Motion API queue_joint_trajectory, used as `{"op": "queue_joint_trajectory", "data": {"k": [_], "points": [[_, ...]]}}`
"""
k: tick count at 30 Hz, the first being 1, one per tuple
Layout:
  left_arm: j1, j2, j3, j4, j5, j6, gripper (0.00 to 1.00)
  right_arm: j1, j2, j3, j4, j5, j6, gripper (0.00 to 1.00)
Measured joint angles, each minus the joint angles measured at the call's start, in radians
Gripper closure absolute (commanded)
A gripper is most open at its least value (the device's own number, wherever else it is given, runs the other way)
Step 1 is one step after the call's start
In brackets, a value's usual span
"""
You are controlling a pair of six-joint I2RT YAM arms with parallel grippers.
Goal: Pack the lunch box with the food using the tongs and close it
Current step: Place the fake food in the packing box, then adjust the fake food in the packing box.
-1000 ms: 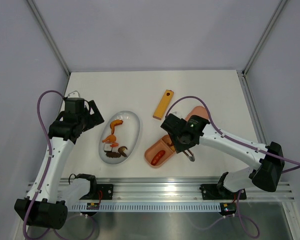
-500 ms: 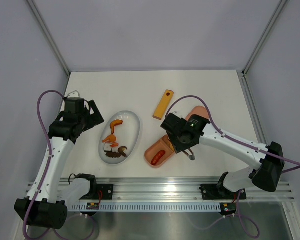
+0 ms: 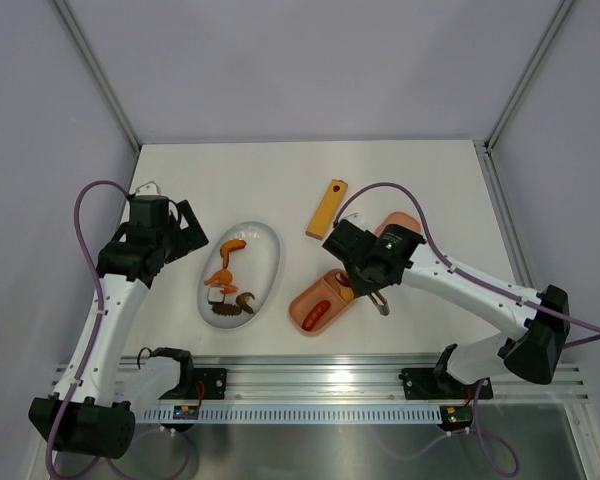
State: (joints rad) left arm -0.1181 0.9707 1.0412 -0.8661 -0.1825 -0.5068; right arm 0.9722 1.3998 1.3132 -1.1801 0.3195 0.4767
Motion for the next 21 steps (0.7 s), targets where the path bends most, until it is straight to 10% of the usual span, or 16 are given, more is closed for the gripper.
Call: {"op": "queue_joint_trajectory", "data": {"k": [21], "points": [[0.0,0.009,0.0,0.003,0.019,0.0,0.01,-0.062,-0.025,-0.082,-0.008,-0.051,0.013,0.82]]}}
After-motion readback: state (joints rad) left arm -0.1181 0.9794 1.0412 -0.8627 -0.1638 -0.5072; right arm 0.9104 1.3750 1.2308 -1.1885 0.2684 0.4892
